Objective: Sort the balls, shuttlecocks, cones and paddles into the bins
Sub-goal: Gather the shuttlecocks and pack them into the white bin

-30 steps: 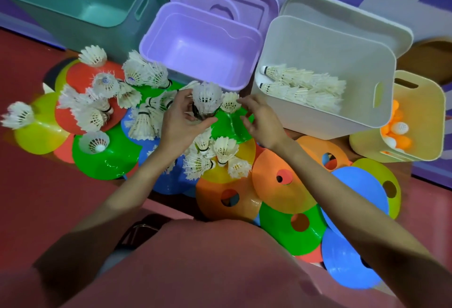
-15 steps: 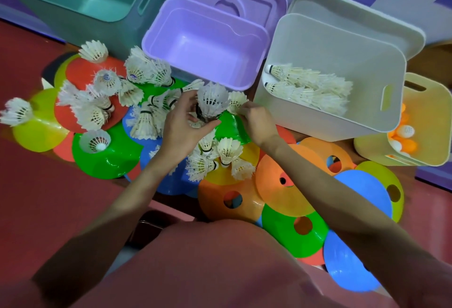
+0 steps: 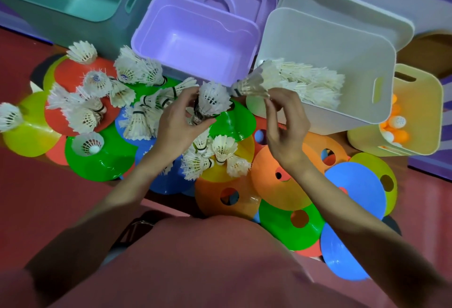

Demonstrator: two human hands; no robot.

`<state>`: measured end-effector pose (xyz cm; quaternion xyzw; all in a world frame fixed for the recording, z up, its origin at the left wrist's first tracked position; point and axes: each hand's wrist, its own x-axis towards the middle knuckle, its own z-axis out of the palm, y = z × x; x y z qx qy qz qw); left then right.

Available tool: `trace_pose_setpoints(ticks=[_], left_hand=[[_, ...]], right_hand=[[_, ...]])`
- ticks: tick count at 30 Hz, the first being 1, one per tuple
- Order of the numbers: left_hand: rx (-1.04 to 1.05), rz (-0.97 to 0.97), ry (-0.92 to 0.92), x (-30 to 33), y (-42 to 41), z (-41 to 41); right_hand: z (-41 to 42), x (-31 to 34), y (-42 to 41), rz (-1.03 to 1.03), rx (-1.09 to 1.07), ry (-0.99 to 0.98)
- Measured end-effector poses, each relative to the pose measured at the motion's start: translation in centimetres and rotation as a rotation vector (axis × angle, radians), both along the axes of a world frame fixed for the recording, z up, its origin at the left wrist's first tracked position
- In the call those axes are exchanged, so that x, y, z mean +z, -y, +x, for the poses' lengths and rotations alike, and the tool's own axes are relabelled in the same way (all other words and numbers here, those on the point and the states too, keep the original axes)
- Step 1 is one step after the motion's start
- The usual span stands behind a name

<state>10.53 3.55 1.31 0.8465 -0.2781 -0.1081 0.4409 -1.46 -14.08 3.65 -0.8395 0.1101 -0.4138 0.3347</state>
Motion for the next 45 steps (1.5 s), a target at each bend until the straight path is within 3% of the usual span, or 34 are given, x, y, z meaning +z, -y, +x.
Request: trace_pose_setpoints(ticks=[3,12,20,22,26,29,36,45], left_hand=[[-0.034,0.000,-0.015,0.0,0.4,-0.2],[-0.139,-0.073,-0.010,1.1,1.4,-0.6],[-0.010,-0.138,-0.104,0.2,1.0,-0.3],[-0.005,-0.134,-0.112,-0.1,0.8,-0.3],[-0.018,-0.123,-0.110,-0.3,0.4,-0.8],[-0.027,-0.122,-0.106,-0.3,0.4,-1.1],[-0.043,-0.113,-0.090,0.1,0.6,-1.4],[-0.111,-0.063,-0.062,1.5,3.0,-1.5]], right_hand=[[-0.7,0.7,-0.7,-0.045,0.057,0.033],[0.5,0.3,-1.1,-0.038,0.285,-0.227],[-0.5,-0.7,-1.3,0.119,0.123,-0.243],[-0.9,-2.6,-0.6,0.089,0.156,-0.399],[-1.2,-6.2,-0.1,-0.015,0.408,-0.907],[-0.6,-7.5,-0.9,-0.053,0.460,-1.027],[-0.5,-6.0,-1.1,-0.026,0.422,-0.873],[-5.3,4.2,3.6,0.097,-0.186,-0.138]])
